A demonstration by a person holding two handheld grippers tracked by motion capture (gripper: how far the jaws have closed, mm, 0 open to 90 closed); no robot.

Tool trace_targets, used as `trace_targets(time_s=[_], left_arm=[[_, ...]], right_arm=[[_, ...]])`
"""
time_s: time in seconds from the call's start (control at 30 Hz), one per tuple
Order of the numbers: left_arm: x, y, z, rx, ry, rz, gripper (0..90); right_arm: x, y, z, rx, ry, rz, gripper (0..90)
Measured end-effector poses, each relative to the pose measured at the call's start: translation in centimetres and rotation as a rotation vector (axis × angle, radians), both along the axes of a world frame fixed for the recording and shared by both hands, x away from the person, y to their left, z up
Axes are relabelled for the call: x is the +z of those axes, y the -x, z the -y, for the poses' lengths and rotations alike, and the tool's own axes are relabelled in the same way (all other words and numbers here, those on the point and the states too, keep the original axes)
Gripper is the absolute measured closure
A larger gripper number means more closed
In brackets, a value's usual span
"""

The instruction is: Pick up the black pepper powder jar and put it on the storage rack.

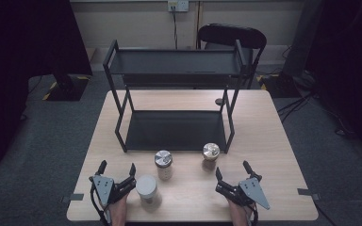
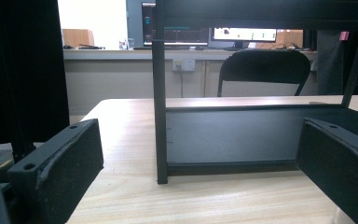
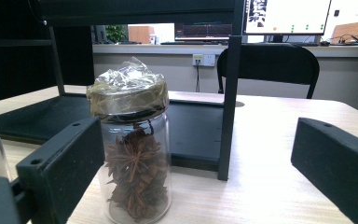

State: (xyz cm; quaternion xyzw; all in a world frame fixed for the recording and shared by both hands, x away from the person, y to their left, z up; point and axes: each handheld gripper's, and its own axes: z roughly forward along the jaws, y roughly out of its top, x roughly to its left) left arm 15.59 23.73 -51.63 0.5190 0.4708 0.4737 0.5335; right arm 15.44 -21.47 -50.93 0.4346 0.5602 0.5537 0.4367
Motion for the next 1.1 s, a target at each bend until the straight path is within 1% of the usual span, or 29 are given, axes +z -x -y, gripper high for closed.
trace_targets(time_s=[0.13, 0.43, 0.67, 0.77, 0.83, 1.03, 1.1], left_arm=[[0.0, 0.0, 0.0, 0.001, 0.001, -0.001, 0.0], [0.3, -0.2, -0.2, -0.007, 0.003, -0.019, 0.0], [0.6, -0.1, -0.3, -0.008, 0.017, -0.015, 0.0], [0.9, 0.0, -0.3, -0.012, 0.019, -0.003, 0.0], [1.3, 0.2, -0.3, -0.012, 0.012, 0.007, 0.0], [2.3, 0.9, -0.4, -0.014, 0.029, 0.047, 0.0], [2.6, 1.1, -0.4, -0.013, 0.034, 0.054, 0.0]], right_arm=[[0.0, 0.0, 0.0, 0.000, 0.001, 0.001, 1.7], [-0.1, 0.1, 0.0, 0.002, 0.000, 0.006, 1.7], [-0.1, 0.1, 0.2, 0.008, -0.004, 0.005, 1.3], [-0.1, 0.1, 0.2, 0.010, -0.003, 0.007, 1.3], [-0.1, 0.1, 0.2, 0.010, -0.003, 0.008, 1.3], [-0.2, 0.1, 0.2, 0.011, -0.005, 0.011, 1.2], [-0.2, 0.1, 0.2, 0.013, -0.004, 0.011, 1.2]])
